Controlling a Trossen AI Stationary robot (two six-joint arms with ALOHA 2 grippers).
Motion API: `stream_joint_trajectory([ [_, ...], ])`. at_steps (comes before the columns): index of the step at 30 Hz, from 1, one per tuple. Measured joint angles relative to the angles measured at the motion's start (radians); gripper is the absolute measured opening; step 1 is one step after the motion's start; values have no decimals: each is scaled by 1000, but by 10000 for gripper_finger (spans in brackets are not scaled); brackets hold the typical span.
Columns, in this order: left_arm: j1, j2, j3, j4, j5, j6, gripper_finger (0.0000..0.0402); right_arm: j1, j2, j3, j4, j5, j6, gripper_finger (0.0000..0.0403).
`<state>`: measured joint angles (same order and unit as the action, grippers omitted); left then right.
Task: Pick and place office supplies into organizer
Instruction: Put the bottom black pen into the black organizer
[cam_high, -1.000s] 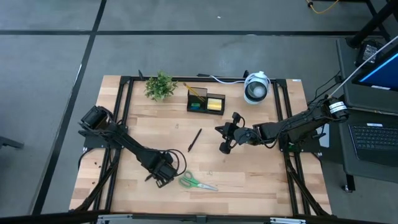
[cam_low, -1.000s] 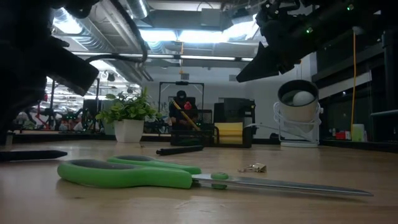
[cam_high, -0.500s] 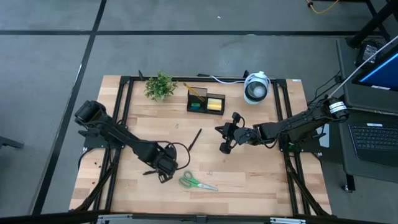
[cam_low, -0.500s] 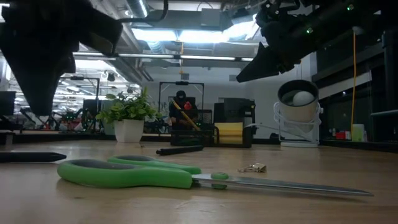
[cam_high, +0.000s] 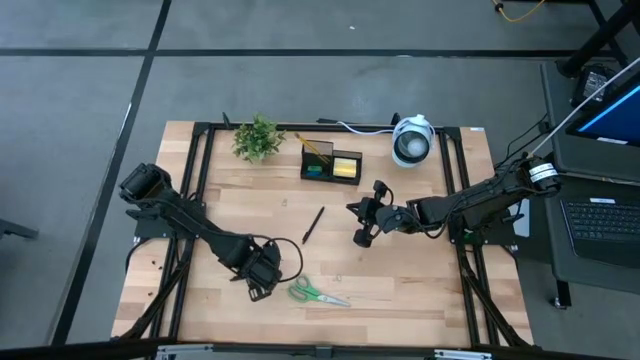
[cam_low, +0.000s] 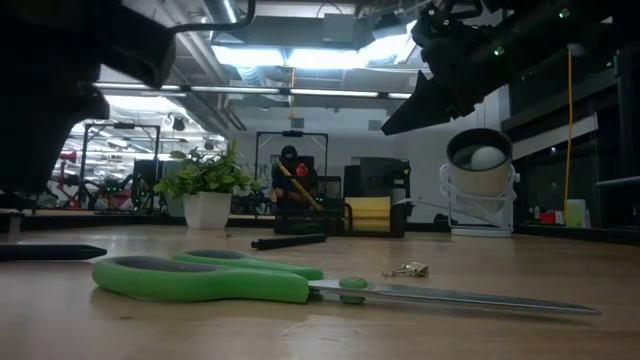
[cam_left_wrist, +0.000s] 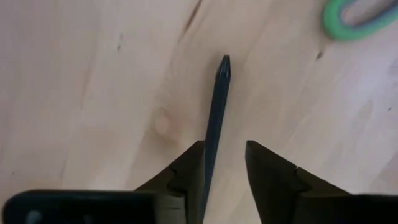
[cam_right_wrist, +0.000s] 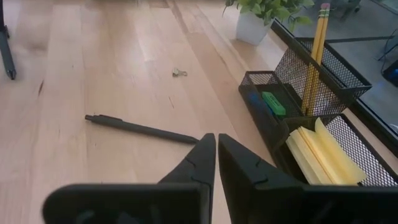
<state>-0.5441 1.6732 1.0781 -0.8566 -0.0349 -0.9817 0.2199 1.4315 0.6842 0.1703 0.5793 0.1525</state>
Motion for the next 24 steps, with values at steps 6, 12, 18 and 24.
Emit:
stream_joint_trajectory([
  [6, -13, 43, -33, 28, 29, 8, 134, 0, 0, 0, 0, 0, 1, 26],
  [12, -13, 74, -36, 51, 62, 37, 129, 0, 0, 0, 3, 0, 1, 26],
  [18, -13, 122, -34, 85, 62, 66, 127, 0, 0, 0, 3, 0, 2, 26],
  [24, -11, 145, -31, 75, 61, 87, 126, 0, 0, 0, 4, 0, 3, 26],
])
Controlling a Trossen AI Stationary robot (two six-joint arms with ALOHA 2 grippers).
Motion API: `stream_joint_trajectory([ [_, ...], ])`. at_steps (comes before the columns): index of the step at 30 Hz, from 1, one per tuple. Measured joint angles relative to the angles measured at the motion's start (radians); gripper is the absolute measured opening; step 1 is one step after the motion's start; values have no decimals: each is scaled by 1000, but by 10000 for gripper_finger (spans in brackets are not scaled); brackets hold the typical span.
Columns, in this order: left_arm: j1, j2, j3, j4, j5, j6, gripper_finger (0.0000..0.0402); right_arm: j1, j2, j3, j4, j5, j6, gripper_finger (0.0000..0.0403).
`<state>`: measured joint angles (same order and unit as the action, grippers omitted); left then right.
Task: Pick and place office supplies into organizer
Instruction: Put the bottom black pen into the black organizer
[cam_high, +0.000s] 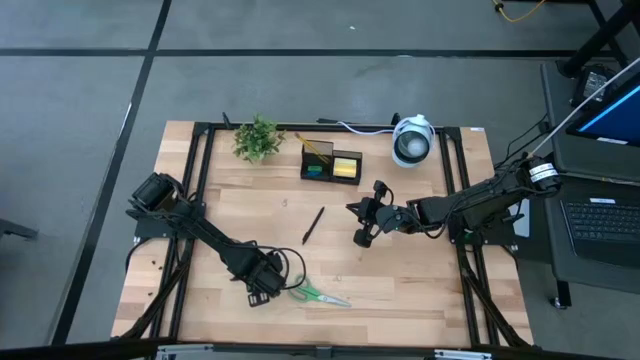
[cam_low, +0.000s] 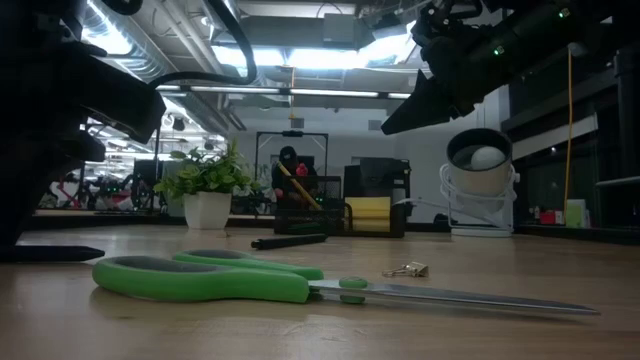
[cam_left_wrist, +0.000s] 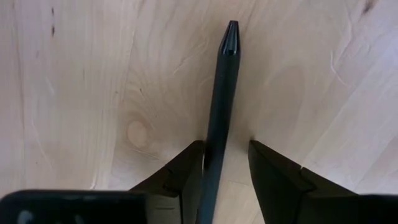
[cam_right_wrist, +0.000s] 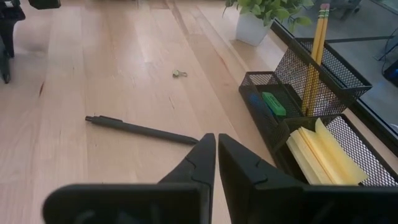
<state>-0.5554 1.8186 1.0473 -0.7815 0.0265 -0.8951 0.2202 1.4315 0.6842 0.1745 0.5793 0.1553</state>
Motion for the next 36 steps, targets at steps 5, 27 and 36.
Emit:
stream_joint_trajectory([
  [5, 1, 1, -2, -1, 0, 17, 115, 0, 0, 0, 0, 0, 0, 26],
  [27, 0, -40, -10, 4, -89, 81, 37, 0, 0, 0, 0, 0, -1, 26],
  [36, 28, -146, -8, -22, -129, 85, 36, 0, 0, 0, -2, 0, -2, 26],
])
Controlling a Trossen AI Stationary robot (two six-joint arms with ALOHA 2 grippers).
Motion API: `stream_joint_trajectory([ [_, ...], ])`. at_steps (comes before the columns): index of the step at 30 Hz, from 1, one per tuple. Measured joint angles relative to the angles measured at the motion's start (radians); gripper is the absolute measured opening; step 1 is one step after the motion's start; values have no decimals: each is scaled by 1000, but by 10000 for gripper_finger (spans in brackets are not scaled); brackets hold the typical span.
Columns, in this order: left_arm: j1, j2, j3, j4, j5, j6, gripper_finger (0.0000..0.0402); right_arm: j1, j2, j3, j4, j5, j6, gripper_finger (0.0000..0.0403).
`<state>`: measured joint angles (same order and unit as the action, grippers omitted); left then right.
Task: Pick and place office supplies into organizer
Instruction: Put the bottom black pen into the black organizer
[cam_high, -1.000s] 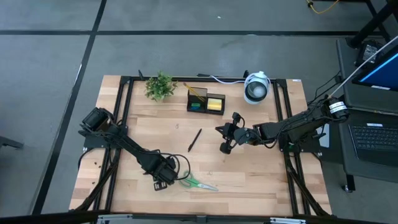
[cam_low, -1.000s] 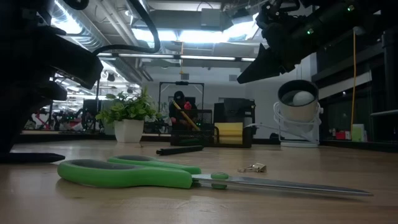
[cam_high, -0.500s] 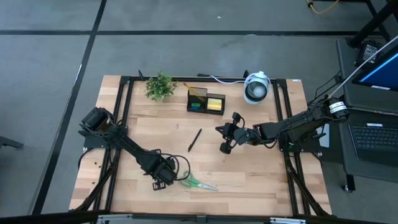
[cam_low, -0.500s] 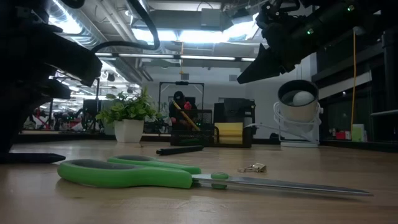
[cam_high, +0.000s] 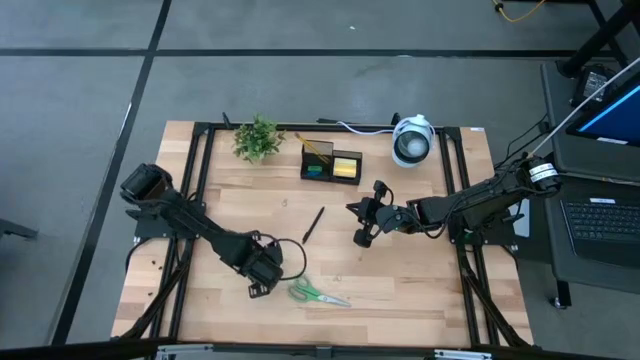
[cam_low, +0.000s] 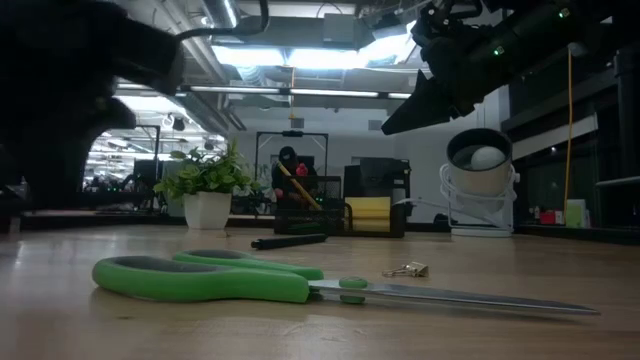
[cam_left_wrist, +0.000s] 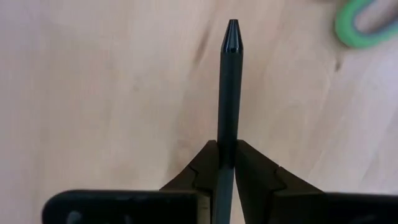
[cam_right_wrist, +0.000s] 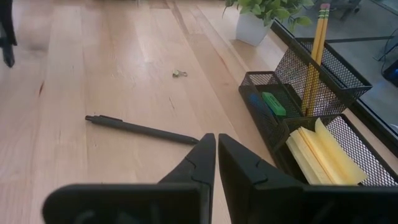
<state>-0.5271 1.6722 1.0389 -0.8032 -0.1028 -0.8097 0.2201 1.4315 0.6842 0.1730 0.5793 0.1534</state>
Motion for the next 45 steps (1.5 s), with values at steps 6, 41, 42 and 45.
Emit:
stream_joint_trajectory([
  [6, 28, -77, 0, -38, 23, 9, 33, 0, 0, 0, -2, 0, 0, 26],
  [41, 472, -251, 3, 109, -11, 536, 39, -1, 0, 0, -13, 1, -6, 26],
  [42, 488, -250, 3, 119, -11, 543, 40, -1, 0, 0, -13, 1, -6, 26],
  [45, 525, -250, 3, 181, -11, 603, 40, -1, 0, 0, -13, 1, -1, 26],
])
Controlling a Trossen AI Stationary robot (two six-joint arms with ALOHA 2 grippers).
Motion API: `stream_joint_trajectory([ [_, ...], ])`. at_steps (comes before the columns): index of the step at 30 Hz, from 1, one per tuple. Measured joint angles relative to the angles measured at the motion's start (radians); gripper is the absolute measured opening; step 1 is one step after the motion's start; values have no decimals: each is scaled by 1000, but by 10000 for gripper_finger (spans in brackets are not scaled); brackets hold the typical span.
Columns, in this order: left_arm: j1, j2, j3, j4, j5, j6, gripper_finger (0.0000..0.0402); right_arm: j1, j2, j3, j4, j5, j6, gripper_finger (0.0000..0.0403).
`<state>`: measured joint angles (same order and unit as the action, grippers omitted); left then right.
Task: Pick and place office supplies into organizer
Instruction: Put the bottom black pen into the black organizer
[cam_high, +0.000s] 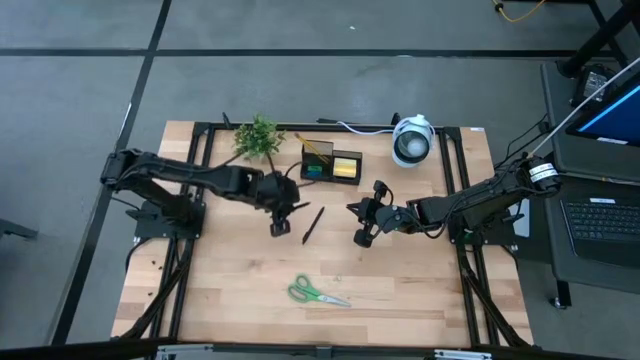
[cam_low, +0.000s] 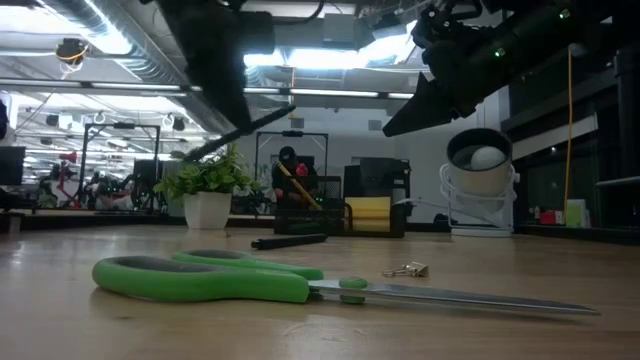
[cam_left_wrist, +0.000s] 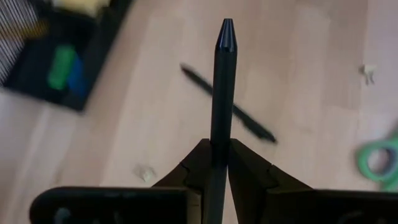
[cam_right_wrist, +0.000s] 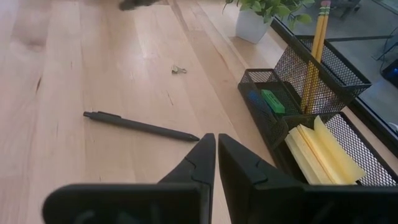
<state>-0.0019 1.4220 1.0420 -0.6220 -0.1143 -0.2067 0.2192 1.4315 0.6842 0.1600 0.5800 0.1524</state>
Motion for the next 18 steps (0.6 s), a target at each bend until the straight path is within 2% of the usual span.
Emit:
stream_joint_trajectory([
  [9, 136, 0, 1, 191, 4, 189, 37, 0, 0, 0, 0, 0, 26, 26],
  [18, 294, 0, 1, 394, 114, 280, 36, 0, 0, 0, 9, 3, 21, 26],
])
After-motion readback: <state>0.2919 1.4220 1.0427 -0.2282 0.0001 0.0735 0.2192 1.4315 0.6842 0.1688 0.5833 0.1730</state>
